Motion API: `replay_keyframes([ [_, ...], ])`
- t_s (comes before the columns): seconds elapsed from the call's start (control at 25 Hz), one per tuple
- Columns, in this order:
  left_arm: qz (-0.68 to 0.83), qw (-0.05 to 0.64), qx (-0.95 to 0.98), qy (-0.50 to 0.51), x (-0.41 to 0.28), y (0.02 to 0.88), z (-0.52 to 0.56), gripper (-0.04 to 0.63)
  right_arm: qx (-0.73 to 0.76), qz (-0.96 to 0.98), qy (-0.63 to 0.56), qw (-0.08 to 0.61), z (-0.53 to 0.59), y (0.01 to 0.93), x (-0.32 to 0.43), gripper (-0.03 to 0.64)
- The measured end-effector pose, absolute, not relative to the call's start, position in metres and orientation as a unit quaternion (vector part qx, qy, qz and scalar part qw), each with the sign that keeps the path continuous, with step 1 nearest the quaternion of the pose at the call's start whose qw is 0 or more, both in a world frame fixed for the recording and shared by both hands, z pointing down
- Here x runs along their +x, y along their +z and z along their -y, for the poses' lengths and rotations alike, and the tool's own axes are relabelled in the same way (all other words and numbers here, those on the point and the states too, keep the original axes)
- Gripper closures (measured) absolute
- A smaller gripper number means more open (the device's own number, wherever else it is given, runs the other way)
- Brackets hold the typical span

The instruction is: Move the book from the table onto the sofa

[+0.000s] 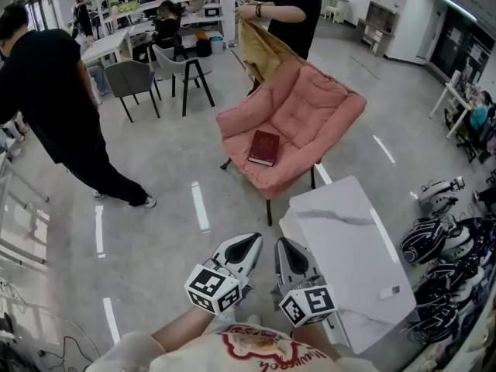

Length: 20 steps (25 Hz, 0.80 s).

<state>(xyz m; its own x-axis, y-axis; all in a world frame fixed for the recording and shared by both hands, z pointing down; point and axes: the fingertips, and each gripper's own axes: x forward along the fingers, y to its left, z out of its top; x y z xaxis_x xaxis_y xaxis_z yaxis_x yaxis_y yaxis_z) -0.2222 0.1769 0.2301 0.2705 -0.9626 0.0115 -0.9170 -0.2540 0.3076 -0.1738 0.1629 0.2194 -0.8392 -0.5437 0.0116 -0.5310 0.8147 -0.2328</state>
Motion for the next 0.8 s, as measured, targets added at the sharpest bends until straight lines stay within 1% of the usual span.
replay_keyframes([
  [0.8,0.595,0.133,0.786,-0.098,-0.233,0.229,-0.18,0.591,-0.287,-0.952,-0.107,0.013,-0.167,0.221,-0.184,0.618],
])
